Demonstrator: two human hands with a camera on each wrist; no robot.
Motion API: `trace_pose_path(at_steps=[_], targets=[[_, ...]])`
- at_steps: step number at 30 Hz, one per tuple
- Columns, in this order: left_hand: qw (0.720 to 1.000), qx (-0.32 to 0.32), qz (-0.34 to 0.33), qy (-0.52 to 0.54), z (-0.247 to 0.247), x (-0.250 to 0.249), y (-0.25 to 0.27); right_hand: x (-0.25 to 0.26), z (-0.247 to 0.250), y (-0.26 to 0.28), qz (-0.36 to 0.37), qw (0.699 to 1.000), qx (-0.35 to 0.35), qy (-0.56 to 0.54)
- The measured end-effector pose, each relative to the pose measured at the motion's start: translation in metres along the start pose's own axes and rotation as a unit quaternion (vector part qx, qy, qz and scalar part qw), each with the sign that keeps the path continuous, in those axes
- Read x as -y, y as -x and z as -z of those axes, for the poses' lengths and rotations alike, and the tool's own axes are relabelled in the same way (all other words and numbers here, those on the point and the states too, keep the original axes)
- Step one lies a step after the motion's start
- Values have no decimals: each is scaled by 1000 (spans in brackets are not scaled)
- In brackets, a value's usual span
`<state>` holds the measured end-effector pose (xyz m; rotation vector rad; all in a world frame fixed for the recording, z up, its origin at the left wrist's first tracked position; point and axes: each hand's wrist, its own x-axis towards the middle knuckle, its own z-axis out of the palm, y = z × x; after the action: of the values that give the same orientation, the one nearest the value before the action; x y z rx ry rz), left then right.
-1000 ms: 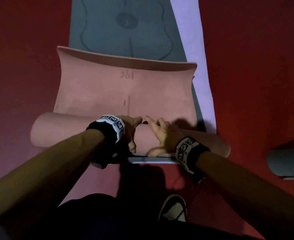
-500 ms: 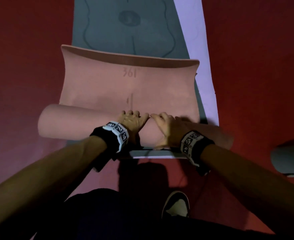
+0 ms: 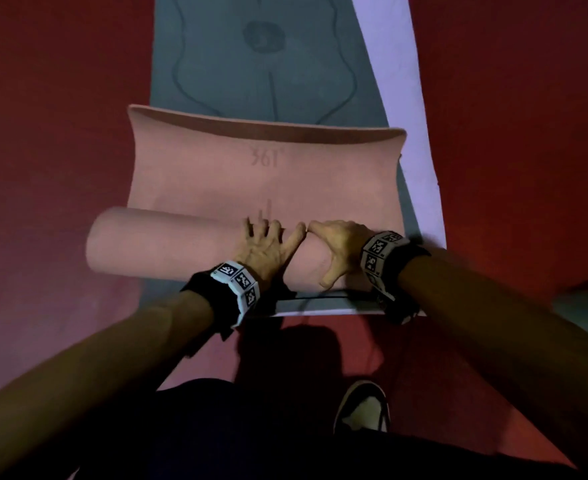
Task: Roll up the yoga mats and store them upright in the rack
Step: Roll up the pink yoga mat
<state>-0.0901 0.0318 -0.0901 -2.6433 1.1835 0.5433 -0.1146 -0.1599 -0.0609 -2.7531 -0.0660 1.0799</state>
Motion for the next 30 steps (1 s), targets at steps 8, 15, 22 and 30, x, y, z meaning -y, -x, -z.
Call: trace_pose_path(at_steps=[8,15,22,30], targets=[[994,63,-61,62,19,17,-13,-2,-23,7,4,997,-22,-70],[993,69,-65,66,23,28,-22,3,-41,10,7,991,-125,40],[1000,17,-21,9,13,19,-24,-9,-1,-7,1,993,-34,-113],[996,39,-55,65,39,33,-39,0,-26,1,3,987,-147,70]])
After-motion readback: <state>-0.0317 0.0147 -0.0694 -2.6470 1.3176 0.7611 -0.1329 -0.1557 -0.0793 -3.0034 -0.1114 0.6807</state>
